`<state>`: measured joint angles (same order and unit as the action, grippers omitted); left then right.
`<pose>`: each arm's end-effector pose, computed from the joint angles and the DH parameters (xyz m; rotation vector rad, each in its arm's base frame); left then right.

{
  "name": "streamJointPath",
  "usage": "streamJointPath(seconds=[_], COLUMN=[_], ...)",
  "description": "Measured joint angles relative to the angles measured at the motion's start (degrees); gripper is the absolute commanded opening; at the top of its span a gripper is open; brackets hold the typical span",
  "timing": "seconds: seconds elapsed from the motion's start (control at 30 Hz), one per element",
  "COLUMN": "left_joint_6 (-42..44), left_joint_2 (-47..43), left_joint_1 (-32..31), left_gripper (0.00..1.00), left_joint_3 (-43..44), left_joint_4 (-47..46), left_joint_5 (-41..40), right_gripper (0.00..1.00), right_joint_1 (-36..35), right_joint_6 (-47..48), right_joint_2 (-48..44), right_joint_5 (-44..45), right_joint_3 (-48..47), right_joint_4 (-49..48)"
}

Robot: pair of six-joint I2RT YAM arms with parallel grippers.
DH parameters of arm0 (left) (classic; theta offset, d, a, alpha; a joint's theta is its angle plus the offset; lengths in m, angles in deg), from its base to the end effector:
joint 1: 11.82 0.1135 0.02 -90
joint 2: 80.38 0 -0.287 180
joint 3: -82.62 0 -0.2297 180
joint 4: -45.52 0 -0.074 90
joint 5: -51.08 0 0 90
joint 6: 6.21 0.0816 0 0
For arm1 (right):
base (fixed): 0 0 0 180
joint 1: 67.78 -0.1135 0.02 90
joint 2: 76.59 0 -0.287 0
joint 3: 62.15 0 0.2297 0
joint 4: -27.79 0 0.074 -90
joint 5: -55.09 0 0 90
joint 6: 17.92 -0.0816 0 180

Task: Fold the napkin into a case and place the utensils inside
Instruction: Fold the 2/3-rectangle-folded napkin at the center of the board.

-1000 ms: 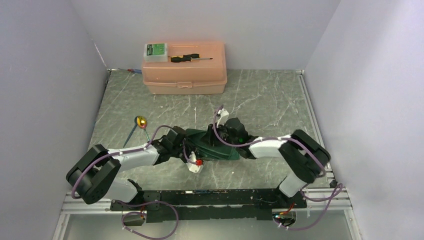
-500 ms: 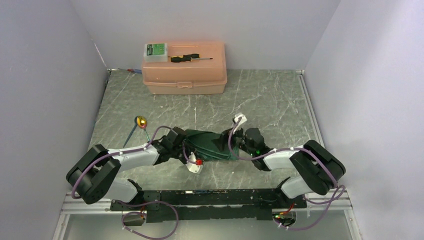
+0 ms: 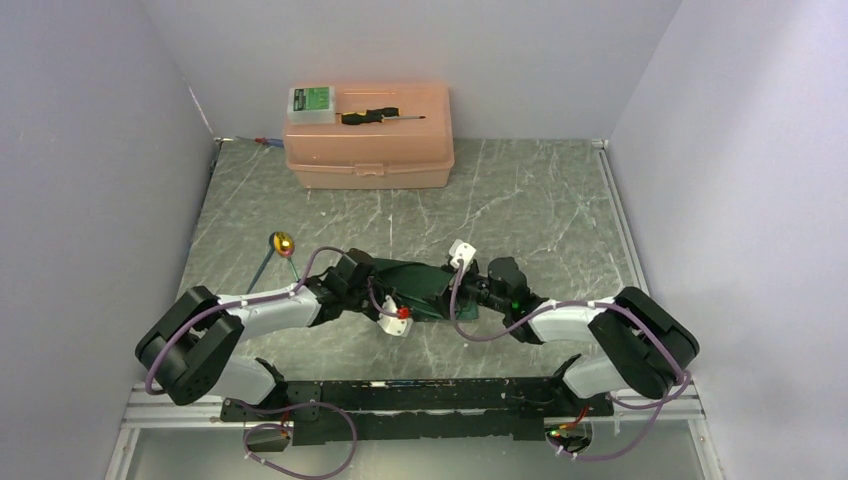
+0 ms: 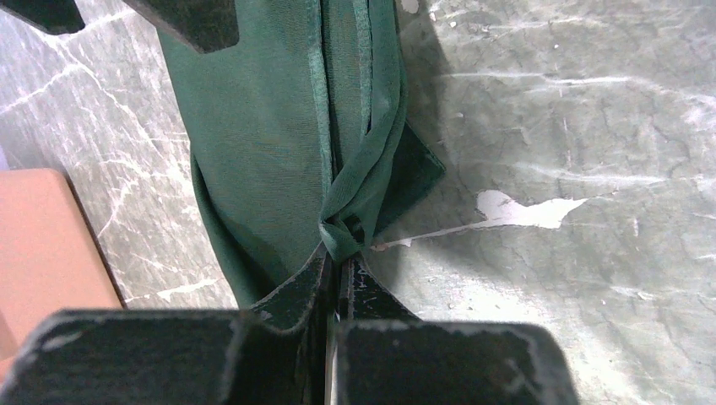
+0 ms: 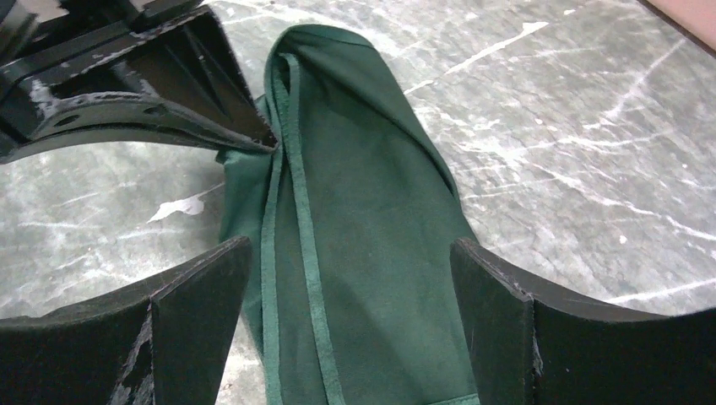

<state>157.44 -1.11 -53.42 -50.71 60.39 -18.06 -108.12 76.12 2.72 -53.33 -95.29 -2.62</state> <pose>0.1764 -0.1954 0.1610 2.0573 1.1067 -0.1619 0.1903 0.1954 0.1887 -0.9246 1.6554 0.7337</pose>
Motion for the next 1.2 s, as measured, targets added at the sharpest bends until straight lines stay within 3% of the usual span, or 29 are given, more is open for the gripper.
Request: streamJointPath(seconds=[0.23, 0.47, 0.67, 0.77, 0.83, 0.93, 0.97, 1.13, 1.2], left_joint_6=[-1.8, -4.1, -5.4, -5.7, -5.9, -6.4, -6.6, -8.2, -8.6], left_joint_2=[0.5, 0.5, 0.5, 0.5, 0.5, 0.5, 0.5, -0.2, -1.3], left_joint_1=[0.0, 0.0, 0.0, 0.0, 0.0, 0.0, 0.0, 0.0, 0.1], left_gripper=[0.03, 0.03, 0.03, 0.03, 0.10, 0.19, 0.27, 0.48, 0.50], left_joint_3=[0.0, 0.7, 0.8, 0.8, 0.8, 0.8, 0.8, 0.8, 0.8], left_joint_4=[-0.6, -0.8, -1.1, -1.4, -1.8, -2.1, -2.1, -1.1, -0.1], left_joint_5=[-0.3, -0.9, -1.2, -1.3, -1.3, -1.4, -1.6, -2.9, -3.3], right_gripper=[0.84, 0.79, 0.64, 0.46, 0.31, 0.18, 0.14, 0.06, 0.05], right_joint_1=[-2.1, -5.1, -6.7, -7.6, -8.3, -8.9, -8.9, -9.0, -8.9], right_joint_6=[3.3, 3.0, 2.1, 2.0, 2.1, 1.8, 1.6, 1.3, 1.2], right_joint_2=[4.5, 14.3, 19.4, 21.0, 21.7, 22.8, 23.0, 23.7, 23.9], right_joint_5=[-4.4, -5.9, -5.0, -4.0, -3.1, -2.1, -2.0, -1.1, -1.0], right_joint_3=[-2.3, -4.7, -5.6, -5.9, -6.3, -6.8, -6.8, -6.8, -6.8], right_joint_4=[-0.5, -7.3, -14.8, -17.2, -18.1, -19.3, -19.6, -19.9, -20.1])
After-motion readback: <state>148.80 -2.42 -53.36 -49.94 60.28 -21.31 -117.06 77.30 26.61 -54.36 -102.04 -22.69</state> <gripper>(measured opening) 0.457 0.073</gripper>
